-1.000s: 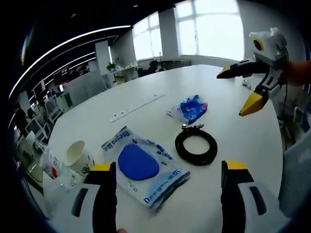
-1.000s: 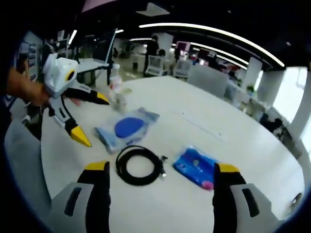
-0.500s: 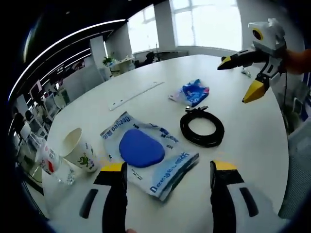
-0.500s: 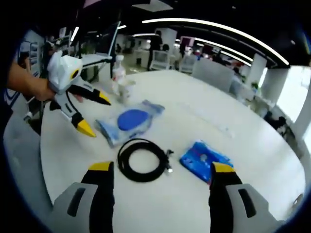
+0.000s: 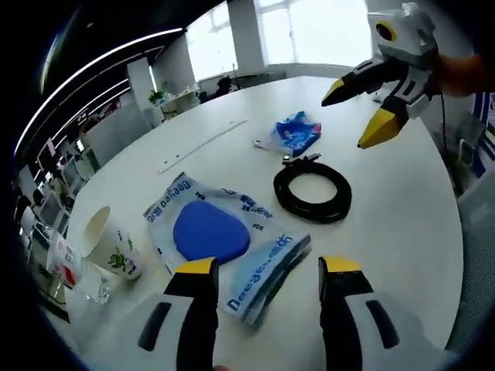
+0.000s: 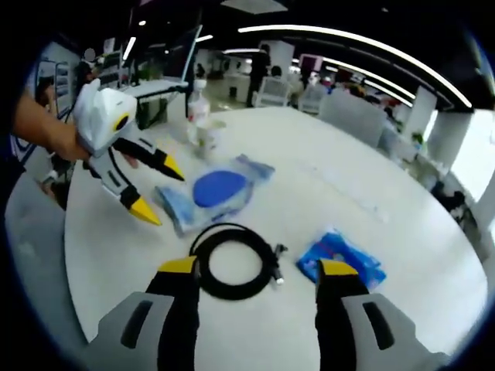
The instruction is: Arrange the tabletop items into an orderly group along one side of the table until the central work area is clear of visible clutter.
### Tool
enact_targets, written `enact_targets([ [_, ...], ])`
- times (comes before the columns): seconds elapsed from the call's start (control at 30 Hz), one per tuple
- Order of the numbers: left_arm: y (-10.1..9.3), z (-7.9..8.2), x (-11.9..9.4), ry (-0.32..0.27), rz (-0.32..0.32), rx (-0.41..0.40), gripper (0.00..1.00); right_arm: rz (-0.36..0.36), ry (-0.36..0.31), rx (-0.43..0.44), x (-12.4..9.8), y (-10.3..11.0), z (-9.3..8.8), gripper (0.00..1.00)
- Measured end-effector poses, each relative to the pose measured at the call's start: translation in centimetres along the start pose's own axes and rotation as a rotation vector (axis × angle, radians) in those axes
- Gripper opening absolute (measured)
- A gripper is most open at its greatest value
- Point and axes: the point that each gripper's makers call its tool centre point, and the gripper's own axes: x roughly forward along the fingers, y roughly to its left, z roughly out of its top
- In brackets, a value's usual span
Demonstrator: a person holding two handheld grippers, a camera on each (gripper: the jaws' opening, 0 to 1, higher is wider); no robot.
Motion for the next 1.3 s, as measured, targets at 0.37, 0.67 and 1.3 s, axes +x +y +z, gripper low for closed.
enact_targets([
  [0.37,-0.8,-1.1,1.6,0.059,-0.069,0.033,0.29,0.015,-0.003,0.020,1.3,-0.4,0.3,0.54],
  [0.67,-0.3,-2.0,1.3,0.066,-0.084,-0.008,0.20,0.019,0.026,0.048,1.8,-0.4,-1.1,0.52],
  [1.3,0.3,-4.3,-1.0,0.112,-0.104,-0.001,0.23,0.039,0.041,0.059,1.8,0.8,-2.2,0.50],
])
